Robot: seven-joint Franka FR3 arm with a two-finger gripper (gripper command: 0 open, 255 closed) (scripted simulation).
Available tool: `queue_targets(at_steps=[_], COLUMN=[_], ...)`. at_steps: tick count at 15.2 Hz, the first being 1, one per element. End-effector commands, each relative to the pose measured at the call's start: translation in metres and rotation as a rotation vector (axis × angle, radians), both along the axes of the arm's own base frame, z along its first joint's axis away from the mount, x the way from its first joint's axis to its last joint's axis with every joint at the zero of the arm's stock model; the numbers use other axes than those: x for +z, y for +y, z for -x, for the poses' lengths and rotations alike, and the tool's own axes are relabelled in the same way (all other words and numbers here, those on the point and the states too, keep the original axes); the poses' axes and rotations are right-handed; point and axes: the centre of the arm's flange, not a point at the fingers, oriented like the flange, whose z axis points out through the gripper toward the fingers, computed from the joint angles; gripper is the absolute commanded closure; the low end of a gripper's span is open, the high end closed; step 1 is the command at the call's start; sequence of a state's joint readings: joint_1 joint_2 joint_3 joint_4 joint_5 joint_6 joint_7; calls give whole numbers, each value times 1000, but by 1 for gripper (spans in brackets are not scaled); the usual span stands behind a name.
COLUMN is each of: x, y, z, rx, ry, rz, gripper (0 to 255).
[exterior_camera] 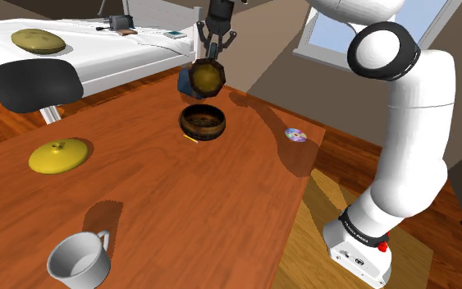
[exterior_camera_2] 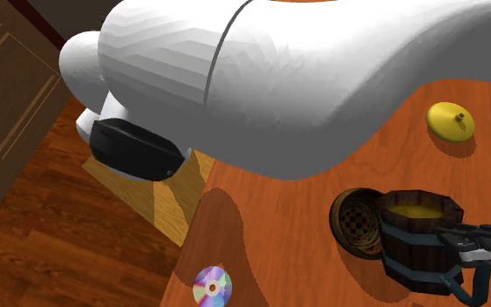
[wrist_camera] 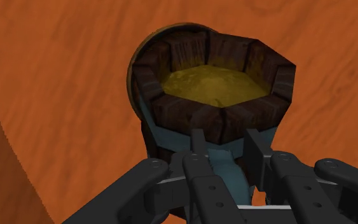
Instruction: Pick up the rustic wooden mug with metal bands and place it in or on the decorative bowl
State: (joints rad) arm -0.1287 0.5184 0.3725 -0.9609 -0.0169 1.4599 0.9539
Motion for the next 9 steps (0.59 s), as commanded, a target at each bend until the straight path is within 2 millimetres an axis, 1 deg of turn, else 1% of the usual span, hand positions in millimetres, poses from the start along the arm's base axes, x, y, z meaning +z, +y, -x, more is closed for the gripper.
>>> queue_targets(at_steps=[1, 9], x=[3, -39], y=[-12, -12], z=[-19, -19], rx=[-2, -2], ry=[-2, -2], rz=[1, 1], gripper=[255, 255])
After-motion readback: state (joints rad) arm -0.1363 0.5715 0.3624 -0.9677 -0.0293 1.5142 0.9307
